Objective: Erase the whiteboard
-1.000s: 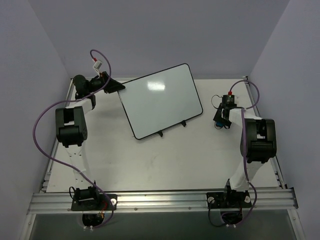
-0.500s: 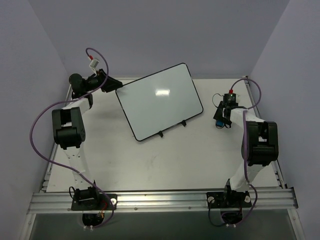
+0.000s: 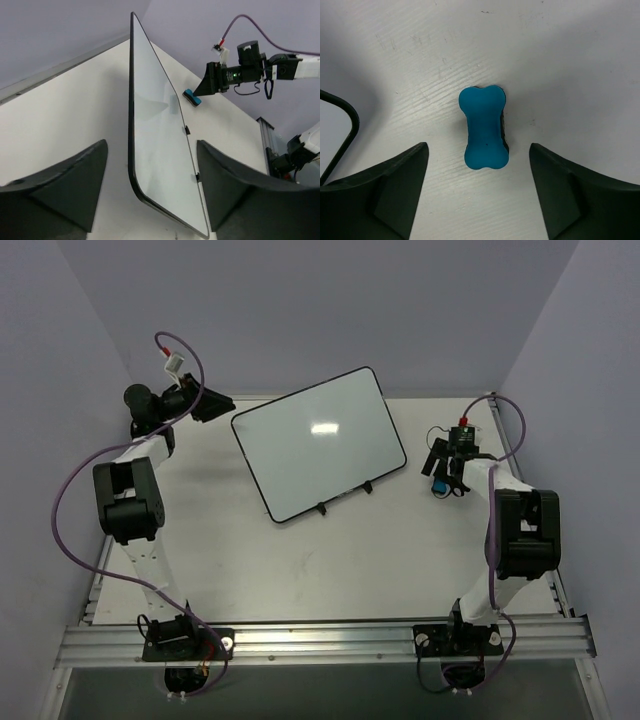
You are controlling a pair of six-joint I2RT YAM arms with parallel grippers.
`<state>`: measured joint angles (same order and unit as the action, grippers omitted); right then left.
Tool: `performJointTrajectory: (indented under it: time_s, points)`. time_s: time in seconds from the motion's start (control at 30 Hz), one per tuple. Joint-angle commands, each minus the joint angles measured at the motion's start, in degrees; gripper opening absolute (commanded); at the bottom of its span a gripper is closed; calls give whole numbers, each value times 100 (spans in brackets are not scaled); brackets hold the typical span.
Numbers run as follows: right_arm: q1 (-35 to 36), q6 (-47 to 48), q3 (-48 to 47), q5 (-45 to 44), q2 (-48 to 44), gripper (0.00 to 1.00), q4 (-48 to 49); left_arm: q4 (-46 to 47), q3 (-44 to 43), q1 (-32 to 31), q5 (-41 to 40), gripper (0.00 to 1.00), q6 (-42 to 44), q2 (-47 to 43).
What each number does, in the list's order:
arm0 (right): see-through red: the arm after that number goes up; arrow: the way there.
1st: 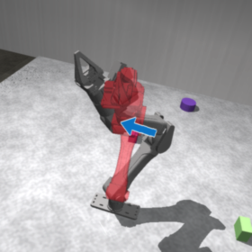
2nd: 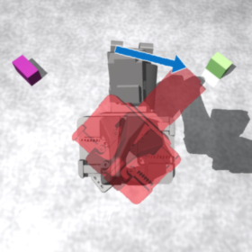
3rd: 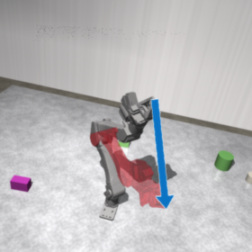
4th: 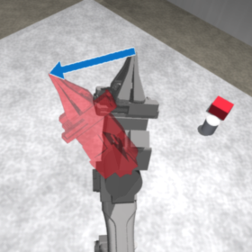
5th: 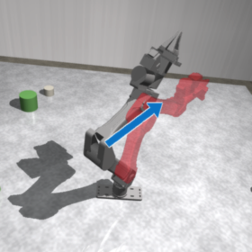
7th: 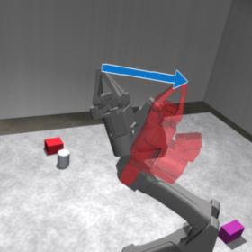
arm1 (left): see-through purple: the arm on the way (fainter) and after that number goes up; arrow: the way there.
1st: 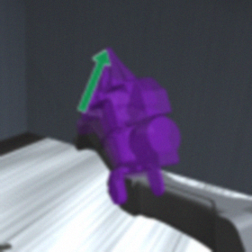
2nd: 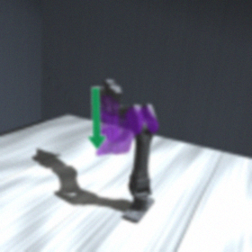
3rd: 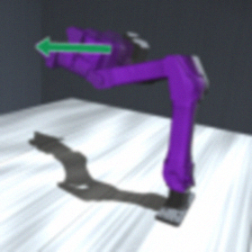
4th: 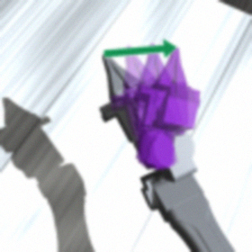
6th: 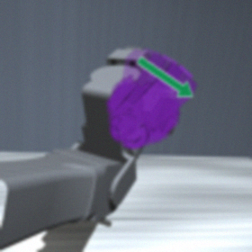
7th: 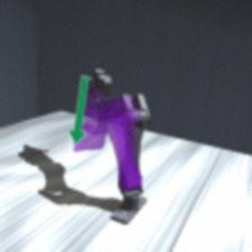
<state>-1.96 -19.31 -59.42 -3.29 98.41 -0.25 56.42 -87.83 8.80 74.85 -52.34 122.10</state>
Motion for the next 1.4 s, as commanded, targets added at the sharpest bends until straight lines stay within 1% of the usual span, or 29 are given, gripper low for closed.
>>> performJointTrajectory:
  time_s: [0.0,0.03,0.07,0.1,0.17,0.2,0.23,0.27,0.3,0.33,0.37,0.43,0.47,0.53,0.57,0.63,0.7,0.73,0.77,0.8,0.83,0.87,0.9,0.93,0.97,1.07,1.2,1.27,1.37]
  points:
    - [-15,129,79,-66,-541,82,-115,-192,-154,280,-242,85,119,-582]
    - [2,164,140,-110,-655,85,-115,-332,-190,333,-295,97,127,-652]
    - [28,164,158,-171,-761,89,-133,-464,-225,438,-348,94,179,-818]
    - [98,191,167,-320,-1023,99,-220,-657,-269,491,-409,94,267,-942]
    - [160,278,133,-549,-1323,100,-335,-1945,-418,605,-786,94,1002,-1388]
    - [378,296,106,-698,-1664,100,-492,-2708,-506,606,-1057,94,1476,-1600]
    - [467,322,54,-952,-1850,100,-554,-4821,-837,571,-2148,94,2812,-1819]
    - [555,384,10,-1093,-2209,100,-712,-5913,-1050,275,-3046,94,3443,-2274]
    - [660,410,-34,-1225,-2386,100,-783,-6707,-1261,28,-4082,94,3858,-2470]
    - [896,419,-87,-1505,-2571,100,-879,-7820,-1646,-244,-5189,94,4289,-2629]
    - [1012,428,-235,-1656,-2738,100,-985,-8231,-1806,-517,-6983,94,4345,-2865]
    - [1284,376,-377,-1902,-3239,100,-1283,-8751,-1913,-1053,-7955,94,4172,-3130]
    - [1346,358,-482,-2017,-3580,100,-1441,-8780,-1713,-1108,-8281,94,4074,-3488]
    - [1391,401,-570,-2018,-3907,100,-1574,-8789,-1431,-1196,-8468,94,3907,-3876]
    - [1400,428,-632,-2053,-4065,100,-1679,-8824,-1282,-1248,-8591,94,3889,-4261]
    - [1409,533,-851,-2158,-4452,100,-2013,-8946,-974,-1485,-8978,94,4133,-4659]
    - [1426,639,-983,-2447,-4812,100,-2391,-9244,-798,-1504,-9206,94,4231,-5212]
    - [1522,552,-1036,-2675,-4944,100,-2461,-9429,-666,-1504,-9399,94,4327,-5397]
    - [1775,569,-993,-2877,-5259,100,-2532,-9457,-491,-1504,-9410,94,4372,-5834]
    - [1812,682,-914,-2775,-5410,100,-2506,-9474,-289,-1512,-9418,94,4407,-6091]
    - [1822,796,-757,-2643,-5559,100,-2471,-9405,200,-1600,-9819,94,4364,-6319]
    - [1822,910,-695,-2590,-5683,100,-2419,-9300,501,-1940,-10075,94,4320,-6870]
    - [1891,885,-650,-2554,-5919,100,-2410,-9177,817,-2048,-10130,94,4276,-7154]
    - [1927,859,-606,-2467,-6017,100,-2409,-8984,1429,-2075,-10078,94,4241,-7400]
    - [1936,824,-554,-2396,-6148,100,-2427,-8956,1688,-2119,-10034,94,4153,-7820]
    - [1936,789,-588,-2553,-6194,100,-2646,-9017,2550,-2329,-10138,94,4153,-8498]
    - [1945,875,-396,-2870,-6386,100,-2709,-9070,3333,-2426,-10577,94,4118,-9142]
    - [1945,929,-168,-2853,-6614,100,-2516,-8886,3535,-2462,-10614,94,4161,-9345]
    - [1945,868,140,-2686,-6738,100,-2349,-8710,3554,-2462,-10614,94,4188,-9337]
